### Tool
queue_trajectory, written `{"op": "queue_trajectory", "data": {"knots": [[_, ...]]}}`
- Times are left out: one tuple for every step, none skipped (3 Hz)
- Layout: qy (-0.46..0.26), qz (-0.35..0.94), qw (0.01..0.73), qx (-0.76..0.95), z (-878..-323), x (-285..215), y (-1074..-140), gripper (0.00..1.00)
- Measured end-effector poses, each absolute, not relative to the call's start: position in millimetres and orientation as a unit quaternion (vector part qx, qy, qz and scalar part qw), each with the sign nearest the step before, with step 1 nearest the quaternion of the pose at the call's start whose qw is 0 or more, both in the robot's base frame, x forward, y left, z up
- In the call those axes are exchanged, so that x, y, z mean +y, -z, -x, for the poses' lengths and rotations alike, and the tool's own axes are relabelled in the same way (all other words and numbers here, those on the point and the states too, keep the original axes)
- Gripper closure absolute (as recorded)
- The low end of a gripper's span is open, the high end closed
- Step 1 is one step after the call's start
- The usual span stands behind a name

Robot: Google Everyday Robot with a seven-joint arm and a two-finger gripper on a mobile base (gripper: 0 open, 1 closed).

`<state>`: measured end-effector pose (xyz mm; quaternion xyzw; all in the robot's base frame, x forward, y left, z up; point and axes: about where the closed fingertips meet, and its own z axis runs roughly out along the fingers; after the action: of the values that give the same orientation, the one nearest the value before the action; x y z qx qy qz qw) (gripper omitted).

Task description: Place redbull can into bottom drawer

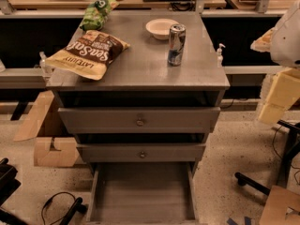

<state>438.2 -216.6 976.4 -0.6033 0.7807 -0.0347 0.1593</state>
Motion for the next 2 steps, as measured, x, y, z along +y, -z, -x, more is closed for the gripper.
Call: {"op": "queue_trajectory", "data": {"knots": [[0.035, 0.603, 0.160, 0.781, -438, -217, -976, 0.00], [0.040, 0.588, 0.204, 0.781, -461, -215, -983, 0.00]]}}
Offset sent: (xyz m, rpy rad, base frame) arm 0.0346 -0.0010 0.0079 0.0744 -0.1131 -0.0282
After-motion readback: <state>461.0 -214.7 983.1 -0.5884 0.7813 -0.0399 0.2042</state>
